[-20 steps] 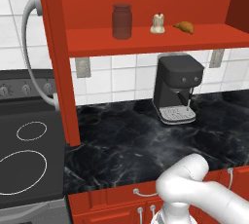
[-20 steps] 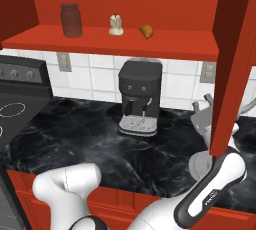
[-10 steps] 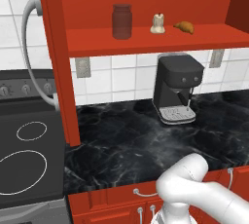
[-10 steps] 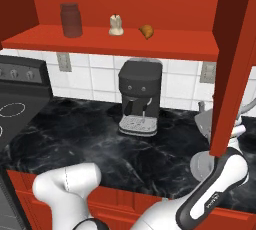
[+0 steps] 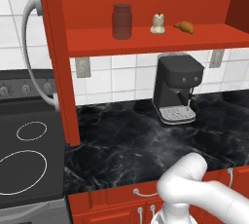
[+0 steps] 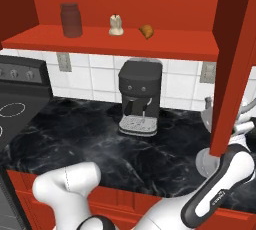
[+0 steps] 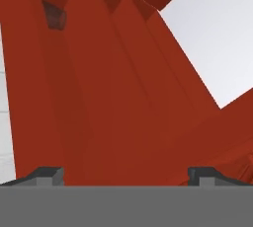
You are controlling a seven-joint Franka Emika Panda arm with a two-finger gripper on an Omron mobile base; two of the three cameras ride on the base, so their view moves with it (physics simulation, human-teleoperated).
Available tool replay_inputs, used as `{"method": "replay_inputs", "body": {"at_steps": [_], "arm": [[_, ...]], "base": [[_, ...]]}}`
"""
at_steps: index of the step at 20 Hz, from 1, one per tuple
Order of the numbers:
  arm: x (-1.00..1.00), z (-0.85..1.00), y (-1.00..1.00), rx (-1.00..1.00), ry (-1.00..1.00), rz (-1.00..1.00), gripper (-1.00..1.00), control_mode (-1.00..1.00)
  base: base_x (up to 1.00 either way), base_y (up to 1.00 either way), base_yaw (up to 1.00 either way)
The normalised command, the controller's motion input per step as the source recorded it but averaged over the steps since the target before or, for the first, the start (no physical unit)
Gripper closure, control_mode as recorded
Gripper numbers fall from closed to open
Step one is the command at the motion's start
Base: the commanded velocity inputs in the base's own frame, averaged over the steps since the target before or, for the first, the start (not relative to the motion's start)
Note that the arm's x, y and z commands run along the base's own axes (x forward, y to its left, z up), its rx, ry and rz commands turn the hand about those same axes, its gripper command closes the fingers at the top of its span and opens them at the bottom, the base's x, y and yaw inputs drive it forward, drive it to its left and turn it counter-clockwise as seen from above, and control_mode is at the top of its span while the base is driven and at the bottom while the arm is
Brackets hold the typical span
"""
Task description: Pick the candle and jar from the dining table and place them in the open cabinet. Close the cabinet after placing the objects.
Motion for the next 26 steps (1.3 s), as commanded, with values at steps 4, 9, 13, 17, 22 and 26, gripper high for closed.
{"method": "replay_inputs", "body": {"at_steps": [4, 9, 13, 17, 22, 26], "arm": [[-0.02, 0.20, -0.10, 0.00, 0.00, 0.00, -1.00, -1.00], [0.00, 0.00, -0.08, 0.00, 0.00, 0.00, -1.00, -1.00], [0.00, 0.11, -0.14, 0.00, -0.10, 0.00, -1.00, -1.00], [0.00, 0.19, -0.04, 0.00, -0.11, 0.00, -1.00, -1.00], [-0.06, 0.23, 0.00, -0.04, -0.06, 0.00, -1.00, -1.00], [-0.17, 0.23, 0.00, -0.14, -0.07, 0.00, -1.00, -1.00]], "base": [[0.00, 0.00, 0.00], [0.00, 0.00, 0.00], [0.00, 0.00, 0.00], [0.00, 0.00, 0.00], [0.00, 0.00, 0.00], [0.00, 0.00, 0.00]]}}
